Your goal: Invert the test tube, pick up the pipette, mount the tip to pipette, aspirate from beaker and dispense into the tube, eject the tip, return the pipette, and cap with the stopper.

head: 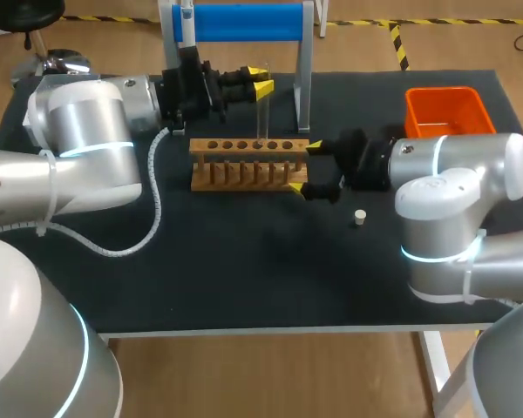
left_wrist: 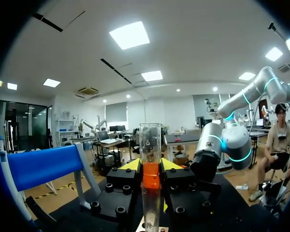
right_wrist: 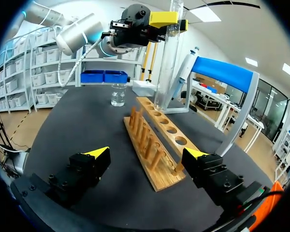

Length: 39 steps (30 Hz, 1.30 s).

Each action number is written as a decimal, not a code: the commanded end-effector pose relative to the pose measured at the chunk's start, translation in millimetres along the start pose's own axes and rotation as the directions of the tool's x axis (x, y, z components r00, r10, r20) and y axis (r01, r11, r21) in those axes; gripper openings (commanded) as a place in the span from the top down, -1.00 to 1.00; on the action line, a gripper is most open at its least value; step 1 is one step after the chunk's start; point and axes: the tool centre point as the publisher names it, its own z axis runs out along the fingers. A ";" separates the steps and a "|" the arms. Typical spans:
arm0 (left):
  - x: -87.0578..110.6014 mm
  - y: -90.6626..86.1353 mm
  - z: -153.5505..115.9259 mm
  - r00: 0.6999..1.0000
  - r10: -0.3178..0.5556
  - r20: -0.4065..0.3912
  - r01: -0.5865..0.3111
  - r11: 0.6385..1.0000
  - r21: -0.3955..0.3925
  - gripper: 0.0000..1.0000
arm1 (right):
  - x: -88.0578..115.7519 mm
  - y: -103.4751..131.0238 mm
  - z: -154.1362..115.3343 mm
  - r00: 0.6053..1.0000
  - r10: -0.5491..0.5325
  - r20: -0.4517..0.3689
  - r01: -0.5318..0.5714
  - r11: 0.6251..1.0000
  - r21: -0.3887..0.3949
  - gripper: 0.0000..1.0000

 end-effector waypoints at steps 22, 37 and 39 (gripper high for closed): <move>-1.8 0.3 2.2 1.000 0.005 -0.003 -0.005 1.000 -0.007 1.00 | 2.3 1.5 -0.3 1.000 -0.002 0.011 0.002 1.000 -0.005 -1.00; -17.3 10.0 7.7 0.999 -0.028 -0.019 0.028 0.999 -0.021 1.00 | 2.3 1.5 -0.3 1.000 -0.002 0.011 0.002 1.000 -0.005 -1.00; -18.7 11.9 8.0 0.999 -0.032 -0.021 0.031 0.999 -0.022 1.00 | 2.3 1.5 -0.3 1.000 -0.002 0.011 0.002 1.000 -0.005 -1.00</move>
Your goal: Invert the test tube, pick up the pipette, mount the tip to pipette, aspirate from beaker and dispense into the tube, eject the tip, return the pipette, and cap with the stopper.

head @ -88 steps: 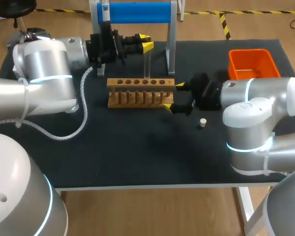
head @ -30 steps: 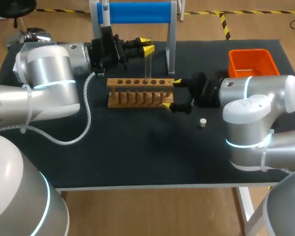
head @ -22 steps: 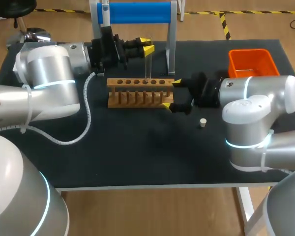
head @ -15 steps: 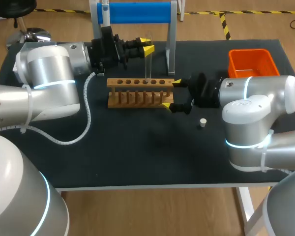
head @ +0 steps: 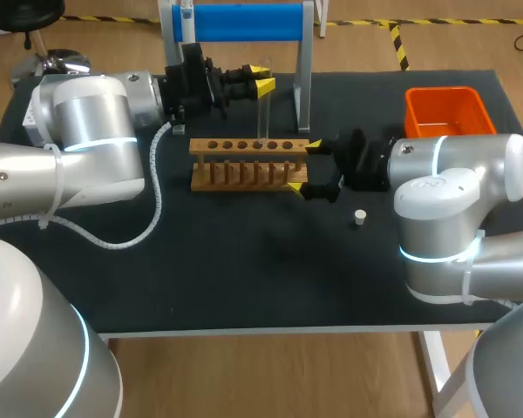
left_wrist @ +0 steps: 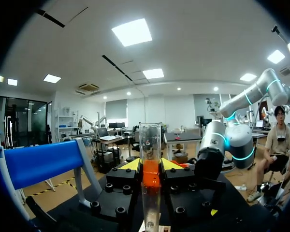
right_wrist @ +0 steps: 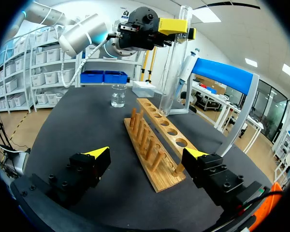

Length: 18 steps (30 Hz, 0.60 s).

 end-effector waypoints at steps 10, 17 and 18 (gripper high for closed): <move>-10.2 13.4 1.9 1.000 -0.017 -0.015 0.017 1.000 -0.003 1.00 | 1.0 -1.0 0.6 1.000 0.000 0.004 0.000 1.000 -0.004 -1.00; -11.8 16.9 0.1 1.000 -0.018 -0.017 0.018 1.000 -0.002 1.00 | 1.0 -1.0 0.6 1.000 0.000 0.004 0.000 1.000 -0.004 -1.00; -12.2 17.3 -0.2 1.000 -0.018 -0.019 0.018 1.000 -0.003 1.00 | 1.0 -1.0 0.6 1.000 0.000 0.004 0.000 1.000 -0.004 -1.00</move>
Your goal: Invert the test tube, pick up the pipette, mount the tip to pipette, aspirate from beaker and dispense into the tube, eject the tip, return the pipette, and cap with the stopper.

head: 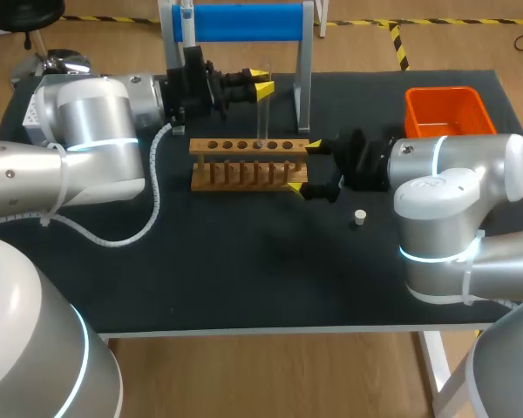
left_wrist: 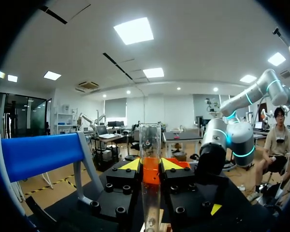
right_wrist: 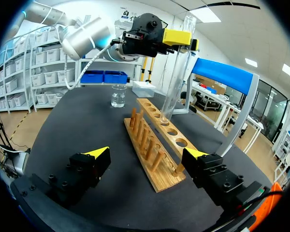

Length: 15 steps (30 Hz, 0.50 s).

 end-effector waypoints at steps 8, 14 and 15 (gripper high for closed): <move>-5.2 5.4 -2.2 1.000 -0.011 -0.020 0.011 1.000 -0.012 1.00 | 0.9 -1.1 0.6 1.000 0.000 0.004 0.000 1.000 -0.004 -1.00; -7.5 8.9 -2.9 0.999 -0.019 -0.029 0.019 1.000 -0.015 1.00 | 0.9 -1.1 0.6 1.000 0.000 0.004 0.000 1.000 -0.004 -1.00; -7.8 9.2 -3.0 0.999 -0.020 -0.029 0.019 1.000 -0.015 1.00 | 0.9 -1.1 0.6 1.000 0.000 0.004 0.000 1.000 -0.004 -1.00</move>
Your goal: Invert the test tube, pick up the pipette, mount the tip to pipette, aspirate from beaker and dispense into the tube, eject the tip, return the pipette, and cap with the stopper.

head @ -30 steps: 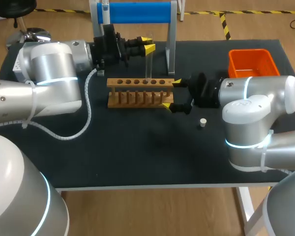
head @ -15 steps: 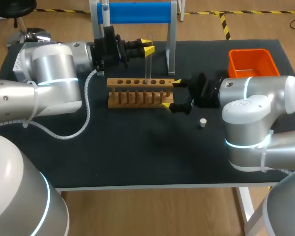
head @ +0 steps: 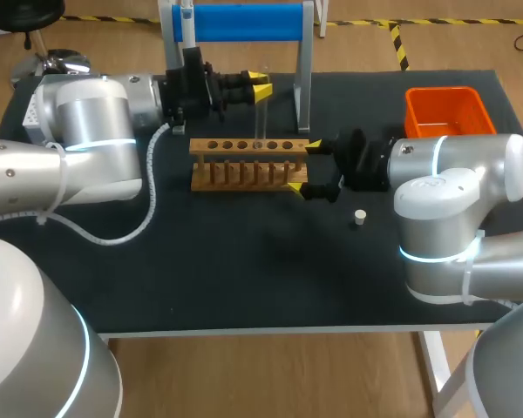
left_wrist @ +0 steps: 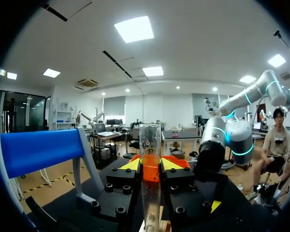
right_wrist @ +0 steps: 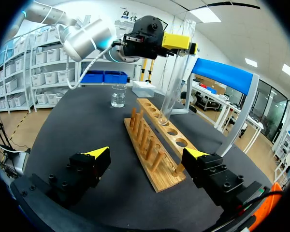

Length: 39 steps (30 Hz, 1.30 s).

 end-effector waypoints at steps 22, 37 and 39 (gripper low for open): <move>-11.0 13.3 -1.1 1.000 -0.012 -0.013 0.012 1.000 0.016 1.00 | 0.9 -1.0 0.6 1.000 0.000 0.004 0.000 1.000 -0.004 -1.00; -11.9 22.5 -2.5 1.000 -0.022 -0.002 0.022 1.000 0.022 1.00 | 0.9 -1.0 0.6 1.000 0.000 0.004 0.000 1.000 -0.004 -1.00; -12.2 23.7 -2.9 1.000 -0.024 0.000 0.024 0.999 0.022 1.00 | 0.9 -1.0 0.6 1.000 0.000 0.004 0.000 1.000 -0.004 -1.00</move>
